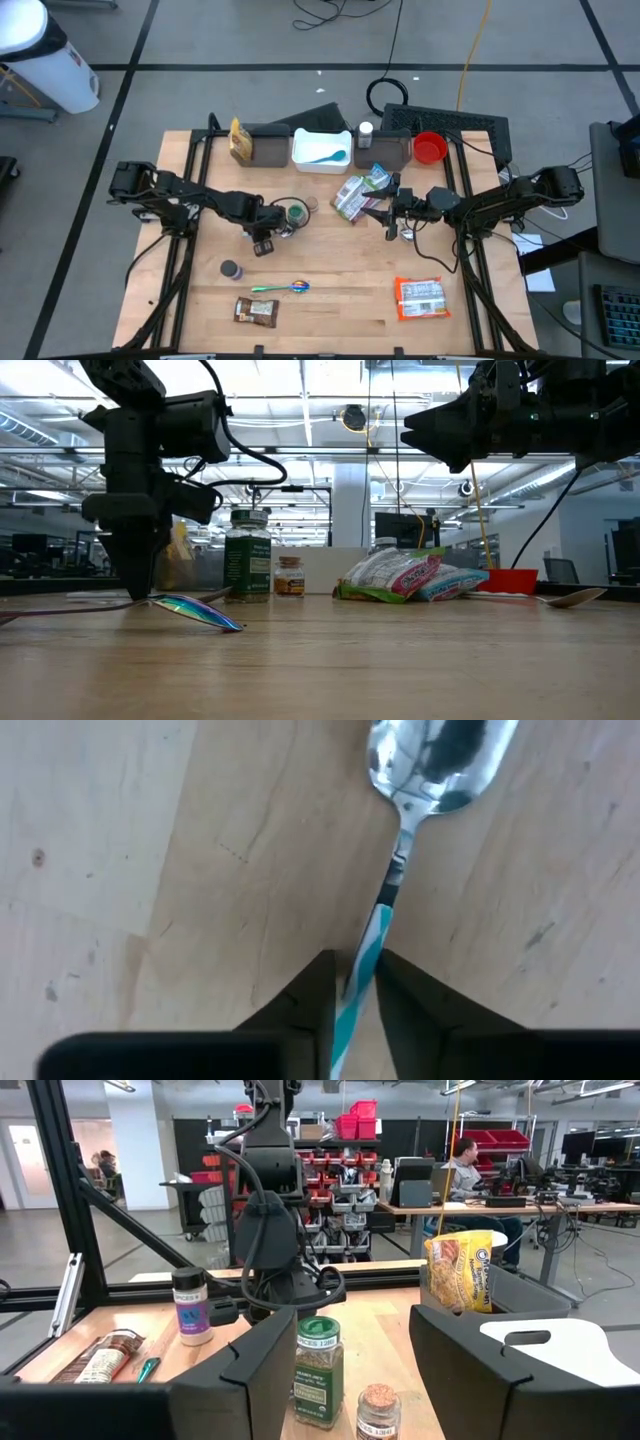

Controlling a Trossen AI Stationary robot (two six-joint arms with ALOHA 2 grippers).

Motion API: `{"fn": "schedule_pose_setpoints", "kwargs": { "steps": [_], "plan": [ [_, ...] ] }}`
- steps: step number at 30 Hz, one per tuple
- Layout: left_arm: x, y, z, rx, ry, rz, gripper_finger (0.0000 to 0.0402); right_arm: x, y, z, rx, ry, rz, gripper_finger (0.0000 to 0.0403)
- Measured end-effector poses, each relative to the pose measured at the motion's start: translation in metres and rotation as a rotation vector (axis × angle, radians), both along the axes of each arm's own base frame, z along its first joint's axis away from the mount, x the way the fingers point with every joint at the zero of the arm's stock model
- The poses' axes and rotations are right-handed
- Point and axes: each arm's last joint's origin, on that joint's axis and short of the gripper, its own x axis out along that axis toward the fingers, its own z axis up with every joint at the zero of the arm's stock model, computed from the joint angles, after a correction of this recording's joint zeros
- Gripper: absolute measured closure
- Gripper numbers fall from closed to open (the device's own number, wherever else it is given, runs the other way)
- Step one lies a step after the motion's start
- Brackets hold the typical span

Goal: Pick & Place Food Item
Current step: Put the bottom white and blue spoon into the white bin

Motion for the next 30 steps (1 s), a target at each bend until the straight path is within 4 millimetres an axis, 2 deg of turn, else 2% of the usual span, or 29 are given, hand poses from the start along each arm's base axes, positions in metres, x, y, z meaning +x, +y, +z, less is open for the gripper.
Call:
{"fn": "schedule_pose_setpoints", "kwargs": {
  "steps": [6, 11, 19, 30],
  "plan": [
    [-0.001, -0.001, 0.0, -0.016, 0.005, -0.079, 0.0387, 0.0, 0.0, 0.0, 0.0, 0.0, 0.0, 0.0212],
    [-0.003, -0.001, 0.0, -0.03, 0.021, -0.092, 0.0375, 0.0, 0.0, 0.0, -0.001, 0.001, 0.0, 0.0213],
    [-0.002, -0.002, 0.006, -0.073, 0.057, -0.098, 0.0387, 0.0, 0.0, 0.0, -0.003, 0.0, 0.0, 0.0213],
    [0.01, -0.005, 0.038, -0.114, 0.107, -0.157, 0.0387, 0.0, 0.0, 0.0, -0.001, 0.0, 0.0, 0.0215]
  ]
}}
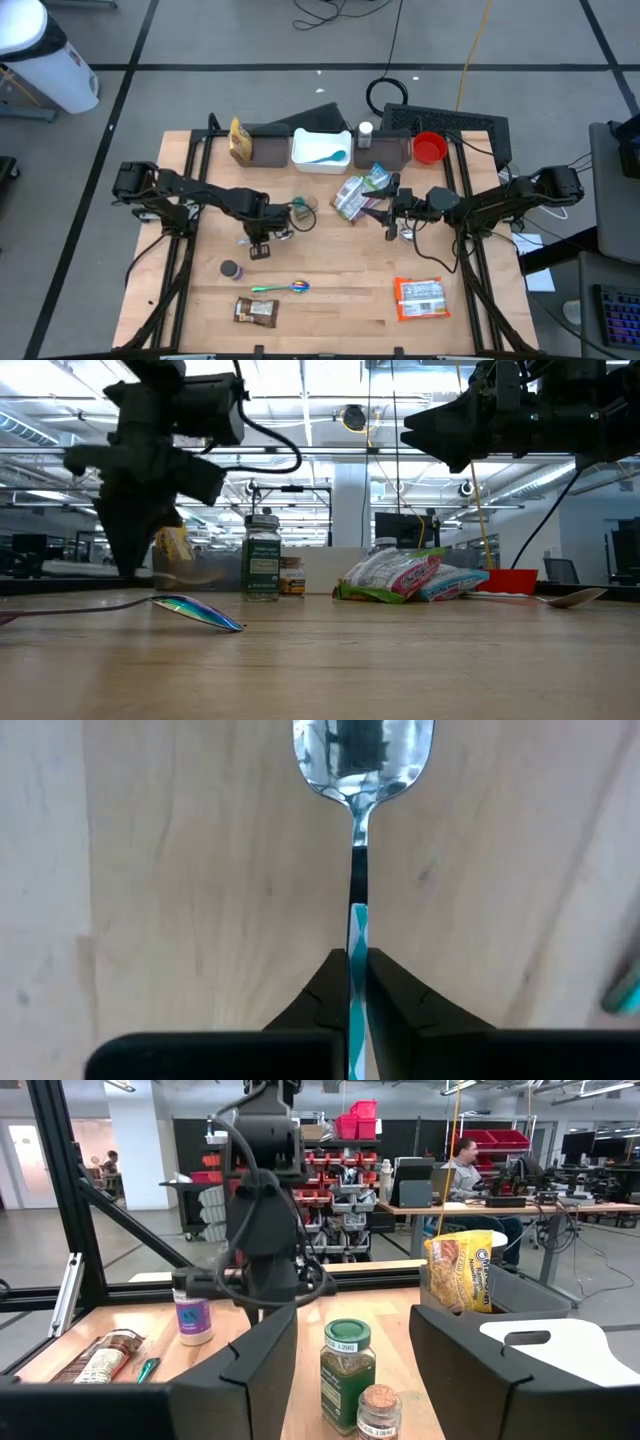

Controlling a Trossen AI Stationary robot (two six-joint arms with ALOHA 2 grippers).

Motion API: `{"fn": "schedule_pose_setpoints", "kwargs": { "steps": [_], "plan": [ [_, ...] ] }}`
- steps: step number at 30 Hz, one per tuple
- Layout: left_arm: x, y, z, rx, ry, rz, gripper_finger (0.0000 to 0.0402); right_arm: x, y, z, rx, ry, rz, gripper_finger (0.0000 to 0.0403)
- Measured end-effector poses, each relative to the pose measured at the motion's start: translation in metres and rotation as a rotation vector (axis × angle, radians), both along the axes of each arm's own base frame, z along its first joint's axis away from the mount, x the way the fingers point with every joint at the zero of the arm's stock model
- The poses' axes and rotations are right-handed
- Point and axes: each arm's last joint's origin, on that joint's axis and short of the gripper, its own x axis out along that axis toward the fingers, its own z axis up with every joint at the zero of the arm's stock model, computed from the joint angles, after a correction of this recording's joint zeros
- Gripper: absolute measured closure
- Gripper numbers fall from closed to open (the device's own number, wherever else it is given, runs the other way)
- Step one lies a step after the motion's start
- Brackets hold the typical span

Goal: Pick & Place Food Item
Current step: Put the bottom white and blue spoon into the white bin

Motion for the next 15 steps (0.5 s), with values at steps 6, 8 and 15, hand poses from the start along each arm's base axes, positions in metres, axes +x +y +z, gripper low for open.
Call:
{"fn": "schedule_pose_setpoints", "kwargs": {
  "steps": [6, 8, 15],
  "plan": [
    [0.011, 0.0, 0.028, 0.004, -0.016, -0.046, 0.0387, 0.0, 0.0, 0.0, 0.0, 0.0, 0.0, 0.0212],
    [0.016, 0.0, 0.04, 0.024, -0.038, -0.069, 0.0387, 0.0, 0.0, 0.0, 0.0, -0.001, 0.0, 0.0211],
    [0.029, 0.014, 0.096, 0.103, -0.117, -0.135, 0.0387, 0.0, 0.0, 0.0, 0.0, -0.001, 0.0, 0.0215]
  ]
}}
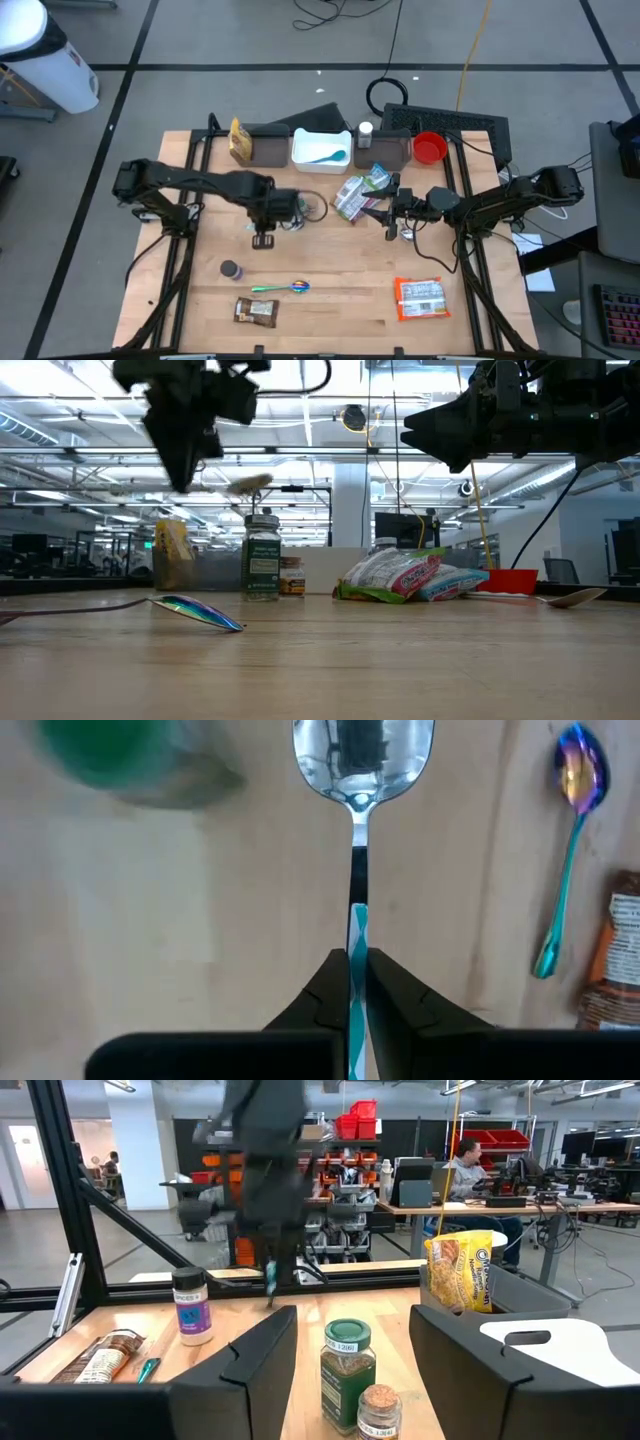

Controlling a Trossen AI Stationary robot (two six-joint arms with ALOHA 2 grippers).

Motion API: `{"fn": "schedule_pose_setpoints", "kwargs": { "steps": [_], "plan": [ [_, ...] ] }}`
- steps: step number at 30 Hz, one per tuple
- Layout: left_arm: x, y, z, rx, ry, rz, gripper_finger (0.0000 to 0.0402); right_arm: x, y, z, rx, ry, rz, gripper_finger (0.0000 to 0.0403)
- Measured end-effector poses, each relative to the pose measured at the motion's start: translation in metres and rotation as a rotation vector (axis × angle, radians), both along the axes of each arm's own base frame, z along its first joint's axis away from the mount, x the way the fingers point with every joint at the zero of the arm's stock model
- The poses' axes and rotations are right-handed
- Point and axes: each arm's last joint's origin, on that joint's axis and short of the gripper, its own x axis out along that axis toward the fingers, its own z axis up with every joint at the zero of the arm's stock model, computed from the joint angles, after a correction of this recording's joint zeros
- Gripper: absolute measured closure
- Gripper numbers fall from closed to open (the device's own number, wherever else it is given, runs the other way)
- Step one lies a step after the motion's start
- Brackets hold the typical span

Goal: Pick & Place Food Item
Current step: Put the bottom white and blue spoon into the white bin

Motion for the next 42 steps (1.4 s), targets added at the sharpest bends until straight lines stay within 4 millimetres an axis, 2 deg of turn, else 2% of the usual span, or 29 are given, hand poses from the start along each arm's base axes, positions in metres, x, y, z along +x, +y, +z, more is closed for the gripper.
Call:
{"fn": "schedule_pose_setpoints", "kwargs": {
  "steps": [5, 10, 13, 17, 22, 29, 36, 42],
  "plan": [
    [0.003, 0.025, 0.044, 0.083, -0.071, 0.006, 0.0387, 0.0, 0.0, 0.0, 0.0, 0.0, 0.0, 0.0213],
    [0.002, 0.06, 0.078, 0.143, -0.185, 0.038, 0.0387, 0.0, 0.0, 0.0, 0.0, 0.0, 0.0, 0.0215],
    [-0.001, 0.084, 0.091, 0.178, -0.246, 0.072, 0.0387, 0.0, 0.0, 0.0, 0.0, 0.0, 0.0, 0.0214],
    [-0.006, 0.113, 0.098, 0.213, -0.305, 0.12, 0.0387, 0.0, 0.0, 0.0, 0.0, 0.0, 0.0, 0.0214],
    [-0.01, 0.144, 0.093, 0.248, -0.307, 0.153, 0.0387, 0.0, 0.0, 0.0, 0.0, 0.0, 0.0, 0.0217],
    [0.002, 0.179, 0.066, 0.207, -0.27, 0.165, 0.0387, 0.0, 0.0, 0.0, -0.005, 0.0, -0.005, 0.0218],
    [0.019, 0.192, 0.039, 0.203, -0.219, 0.113, 0.0387, 0.0, 0.0, -0.001, -0.025, 0.014, -0.016, 0.022],
    [0.033, 0.202, 0.031, 0.222, -0.209, 0.094, 0.0387, 0.0, -0.002, -0.002, -0.02, 0.028, -0.063, 0.0218]
  ]
}}
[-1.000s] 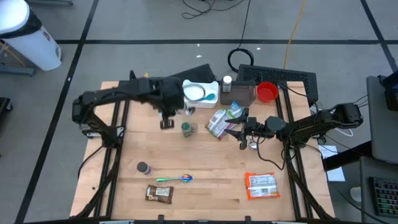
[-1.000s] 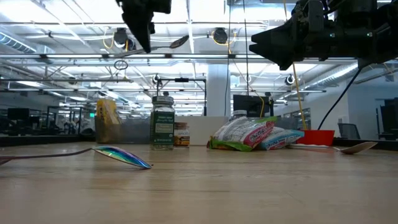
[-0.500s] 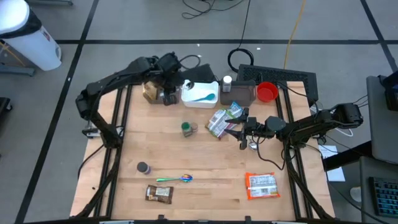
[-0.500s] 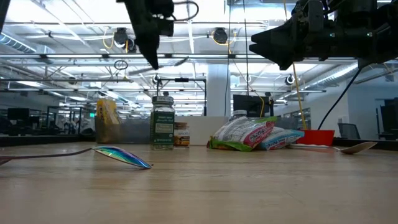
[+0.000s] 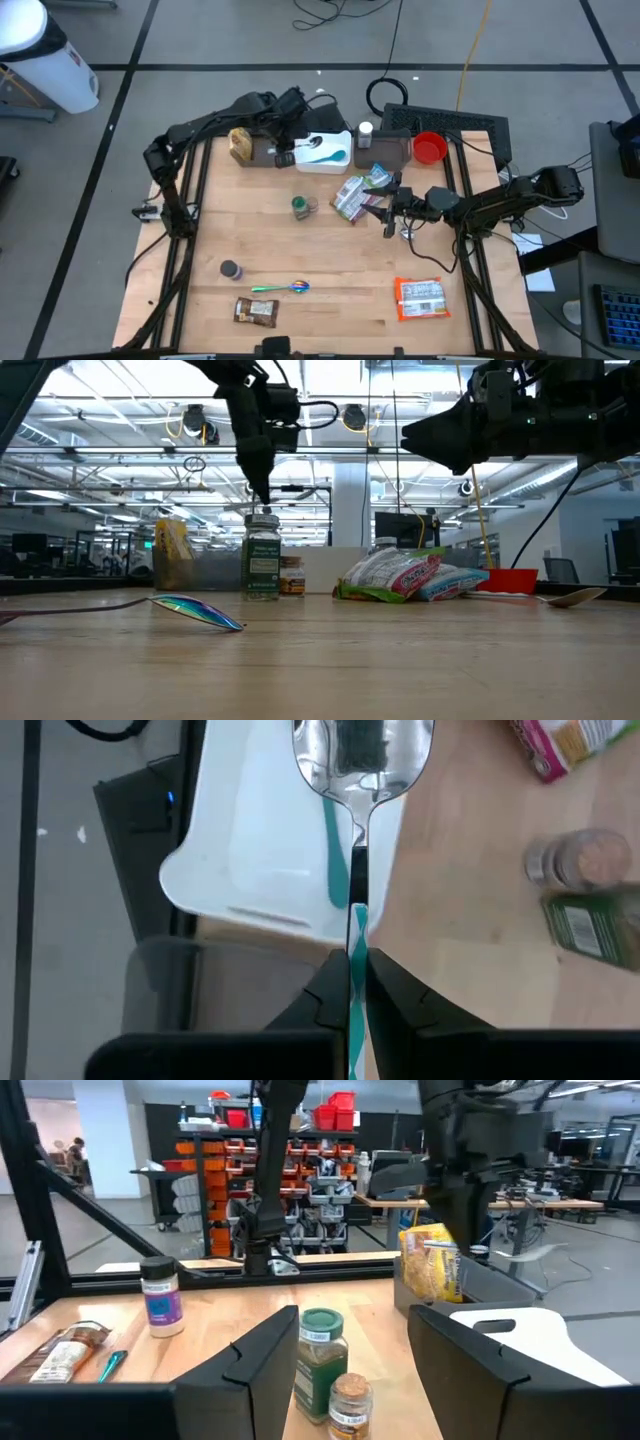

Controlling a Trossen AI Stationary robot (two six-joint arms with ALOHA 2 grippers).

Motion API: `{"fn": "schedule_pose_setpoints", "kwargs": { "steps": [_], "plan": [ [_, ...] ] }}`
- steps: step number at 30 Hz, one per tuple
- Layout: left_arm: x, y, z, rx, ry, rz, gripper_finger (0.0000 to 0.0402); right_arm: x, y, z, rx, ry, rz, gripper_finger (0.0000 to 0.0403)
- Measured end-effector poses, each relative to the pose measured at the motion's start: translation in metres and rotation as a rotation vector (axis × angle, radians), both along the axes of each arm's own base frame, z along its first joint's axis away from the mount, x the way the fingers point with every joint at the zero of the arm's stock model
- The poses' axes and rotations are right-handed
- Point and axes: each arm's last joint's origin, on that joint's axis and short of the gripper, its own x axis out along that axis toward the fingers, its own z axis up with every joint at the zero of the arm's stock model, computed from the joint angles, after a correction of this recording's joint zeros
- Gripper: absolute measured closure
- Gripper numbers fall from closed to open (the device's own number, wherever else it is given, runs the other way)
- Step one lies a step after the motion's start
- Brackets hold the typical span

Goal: Pick & Place Food Item
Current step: Put the bottom white and blue spoon into the white bin

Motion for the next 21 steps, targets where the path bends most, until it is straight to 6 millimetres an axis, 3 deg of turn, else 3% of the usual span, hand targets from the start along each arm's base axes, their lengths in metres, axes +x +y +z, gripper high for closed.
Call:
{"fn": "schedule_pose_setpoints", "kwargs": {
  "steps": [13, 21],
  "plan": [
    [0.045, 0.026, 0.028, 0.008, -0.125, -0.041, 0.0387, 0.0, -0.013, -0.005, 0.083, 0.036, -0.057, 0.0224],
    [0.068, 0.01, 0.035, -0.009, -0.278, -0.027, 0.0387, -0.001, -0.022, -0.008, 0.165, 0.039, -0.141, 0.0227]
  ]
}}
